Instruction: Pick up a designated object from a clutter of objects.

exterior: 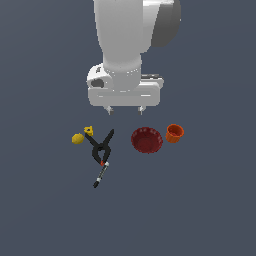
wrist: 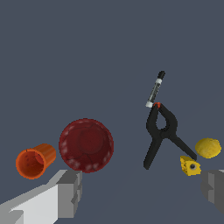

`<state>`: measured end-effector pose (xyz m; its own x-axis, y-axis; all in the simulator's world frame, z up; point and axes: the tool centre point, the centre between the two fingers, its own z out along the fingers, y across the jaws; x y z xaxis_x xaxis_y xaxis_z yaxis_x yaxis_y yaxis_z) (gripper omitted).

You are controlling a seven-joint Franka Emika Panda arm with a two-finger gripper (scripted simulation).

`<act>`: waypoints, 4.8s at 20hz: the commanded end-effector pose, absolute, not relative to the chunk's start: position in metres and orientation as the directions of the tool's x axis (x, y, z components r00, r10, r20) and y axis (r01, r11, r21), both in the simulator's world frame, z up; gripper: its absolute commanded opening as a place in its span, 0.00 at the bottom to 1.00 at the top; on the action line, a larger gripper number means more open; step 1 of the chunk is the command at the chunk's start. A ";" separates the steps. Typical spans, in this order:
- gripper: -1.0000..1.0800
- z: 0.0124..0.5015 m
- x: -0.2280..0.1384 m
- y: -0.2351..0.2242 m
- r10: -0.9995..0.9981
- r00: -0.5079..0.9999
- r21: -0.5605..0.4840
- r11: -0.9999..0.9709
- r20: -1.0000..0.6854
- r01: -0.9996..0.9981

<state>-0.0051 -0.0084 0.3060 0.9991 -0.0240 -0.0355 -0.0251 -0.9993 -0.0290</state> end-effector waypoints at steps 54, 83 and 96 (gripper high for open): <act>0.62 0.172 -0.021 0.177 -0.656 0.753 -0.071 -0.749 -0.063 -0.659; 0.62 0.101 -0.068 0.254 -0.905 0.421 -0.063 -0.418 -0.059 -0.906; 0.62 0.074 -0.068 0.255 -0.905 0.420 -0.062 -0.417 -0.059 -0.907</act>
